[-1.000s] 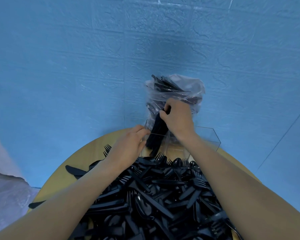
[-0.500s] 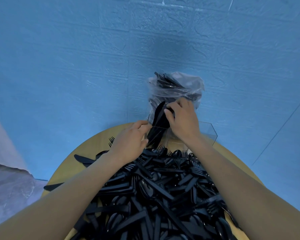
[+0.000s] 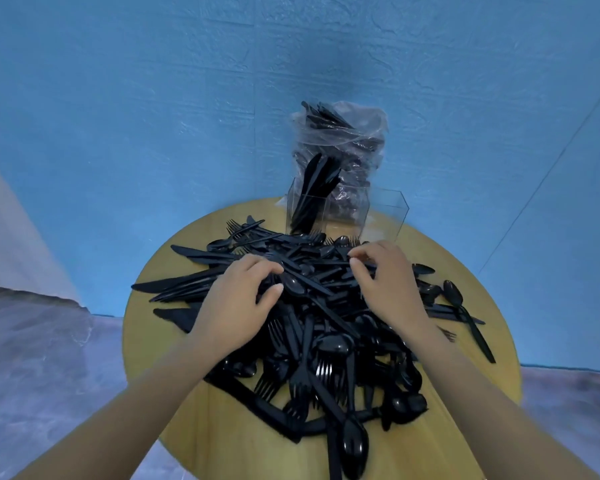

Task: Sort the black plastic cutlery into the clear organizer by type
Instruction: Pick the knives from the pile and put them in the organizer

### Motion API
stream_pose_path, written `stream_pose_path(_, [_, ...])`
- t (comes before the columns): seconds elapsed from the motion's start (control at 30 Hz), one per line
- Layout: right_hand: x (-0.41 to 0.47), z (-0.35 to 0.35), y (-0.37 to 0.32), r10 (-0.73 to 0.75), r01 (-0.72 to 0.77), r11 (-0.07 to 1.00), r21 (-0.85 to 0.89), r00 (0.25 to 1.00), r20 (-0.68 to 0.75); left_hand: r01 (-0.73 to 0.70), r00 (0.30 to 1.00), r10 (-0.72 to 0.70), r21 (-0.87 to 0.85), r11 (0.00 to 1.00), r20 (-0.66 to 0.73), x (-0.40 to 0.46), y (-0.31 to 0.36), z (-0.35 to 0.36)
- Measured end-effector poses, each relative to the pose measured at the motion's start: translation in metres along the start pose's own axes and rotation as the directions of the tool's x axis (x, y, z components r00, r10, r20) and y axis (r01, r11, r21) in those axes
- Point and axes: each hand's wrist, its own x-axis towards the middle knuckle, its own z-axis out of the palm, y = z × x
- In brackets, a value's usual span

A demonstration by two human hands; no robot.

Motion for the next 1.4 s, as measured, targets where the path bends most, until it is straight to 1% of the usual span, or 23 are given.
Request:
stream_pose_path(0.13, [-0.044,-0.001,-0.006,-0.019,0.019,1.000,0.017,0.999,0.039,-0.019,1.000,0.019,-0.005,1.000,0.004,-0.039,0.001,0.006])
stream_pose_path(0.2, [-0.061,-0.001,-0.009,-0.010,0.008,1.000,0.028,0.999,0.043,-0.026,0.999,0.026,-0.005,1.000,-0.023,-0.054,0.001,0.010])
stream_pose_path(0.27, [-0.075,-0.003,-0.010,0.013,-0.013,1.000,0.022,1.000,0.028,-0.029,0.998,0.028,-0.017,0.999,-0.063,-0.066,0.003,0.014])
stream_pose_path(0.37, [-0.100,-0.013,-0.007,0.048,-0.047,0.998,0.038,0.998,-0.039,-0.068,0.994,0.062,-0.060,0.996,-0.092,-0.080,0.012,0.019])
stream_pose_path(0.47, [-0.130,-0.022,-0.002,0.075,-0.068,0.996,0.064,0.992,-0.104,-0.130,0.990,0.126,-0.065,0.989,-0.057,-0.093,0.024,0.027])
stream_pose_path(0.57, [-0.154,-0.025,0.004,0.093,-0.085,0.992,0.090,0.992,-0.087,-0.188,0.982,0.188,0.005,0.982,0.003,-0.099,0.033,0.033])
stream_pose_path(0.63, [-0.163,-0.022,0.007,0.086,-0.081,0.993,0.089,0.995,-0.055,-0.200,0.980,0.199,0.050,0.978,0.032,-0.099,0.035,0.034])
stream_pose_path(0.73, [-0.164,-0.017,0.010,0.073,-0.073,0.996,0.053,0.997,0.001,-0.201,0.977,0.192,0.106,0.974,0.088,-0.097,0.035,0.037])
stream_pose_path(0.83, [-0.159,-0.014,0.011,0.072,-0.072,0.997,0.021,0.997,0.016,-0.194,0.977,0.180,0.131,0.972,0.113,-0.095,0.034,0.040])
stream_pose_path(0.97, [-0.155,-0.013,0.015,0.069,-0.069,0.997,0.020,0.998,-0.008,-0.188,0.979,0.172,0.168,0.968,0.107,-0.088,0.036,0.043])
stream_pose_path(1.07, [-0.153,-0.014,0.017,0.070,-0.070,0.997,0.016,0.997,-0.034,-0.216,0.974,0.202,0.159,0.963,0.102,-0.083,0.038,0.045])
stream_pose_path(1.13, [-0.151,-0.015,0.019,0.076,-0.076,0.997,-0.008,0.997,-0.021,-0.225,0.972,0.212,0.145,0.964,0.096,-0.082,0.038,0.046])
stream_pose_path(1.23, [-0.149,-0.013,0.023,0.036,-0.038,0.998,-0.058,0.999,-0.031,-0.210,0.976,0.201,0.116,0.971,0.080,-0.082,0.037,0.046])
stream_pose_path(1.4, [-0.148,-0.014,0.027,-0.065,0.047,0.986,-0.162,0.992,-0.109,-0.204,0.978,0.198,0.098,0.974,0.067,-0.083,0.039,0.046])
